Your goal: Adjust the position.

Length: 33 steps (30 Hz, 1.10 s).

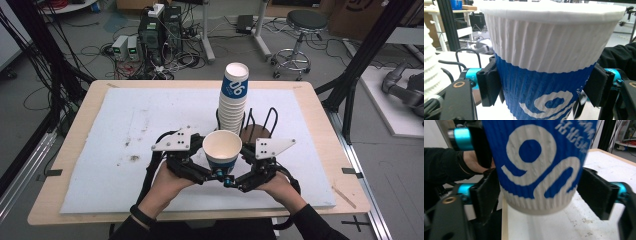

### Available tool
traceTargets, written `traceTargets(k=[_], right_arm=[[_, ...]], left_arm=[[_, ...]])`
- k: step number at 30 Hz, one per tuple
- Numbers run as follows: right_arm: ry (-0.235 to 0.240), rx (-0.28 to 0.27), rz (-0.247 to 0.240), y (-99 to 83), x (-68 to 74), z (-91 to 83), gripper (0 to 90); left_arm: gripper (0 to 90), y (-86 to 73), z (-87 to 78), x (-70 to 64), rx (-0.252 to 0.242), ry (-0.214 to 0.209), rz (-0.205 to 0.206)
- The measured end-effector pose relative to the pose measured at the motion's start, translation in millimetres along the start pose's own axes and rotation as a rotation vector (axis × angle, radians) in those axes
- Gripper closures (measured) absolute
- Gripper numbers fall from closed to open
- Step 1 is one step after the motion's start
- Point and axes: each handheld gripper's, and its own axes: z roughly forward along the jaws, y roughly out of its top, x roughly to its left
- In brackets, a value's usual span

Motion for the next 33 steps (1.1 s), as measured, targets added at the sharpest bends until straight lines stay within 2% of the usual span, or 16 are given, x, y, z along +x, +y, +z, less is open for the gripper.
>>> traceTargets(k=[2, 5, 10, 12, 18, 29, 33], right_arm=[[0.005, -0.007, -0.014, -0.4, 1.0, 0.7, 30.0], [-0.002, -0.010, -0.022, -1.2, 1.7, 1.0, 30.7], [-0.001, -0.014, -0.032, -1.9, 1.7, 0.8, 30.8], [-0.002, -0.007, -0.035, -2.3, 1.6, 0.9, 30.8], [0.006, 0.005, -0.043, -3.4, 3.1, 3.2, 30.9], [0.003, 0.012, -0.051, -4.2, 3.5, 3.9, 30.6], [0.001, -0.009, -0.045, -0.6, 5.6, 3.2, 24.9]], left_arm=[[25.8, -1.1, 1.3, -0.4, 0.001, -0.003, -0.001], [25.6, -1.5, 1.5, -0.3, 0.003, -0.002, 0.001], [22.4, 0.2, 1.3, -1.4, 0.007, -0.001, 0.003], [19.0, 2.5, 0.5, -2.2, -0.004, 0.003, 0.001], [17.8, 9.0, -3.6, -3.7, -0.024, 0.006, 0.000], [23.3, 9.9, -4.8, -4.9, -0.032, 0.004, 0.015], [23.7, 9.3, -4.5, -4.8, -0.028, 0.001, 0.017]])
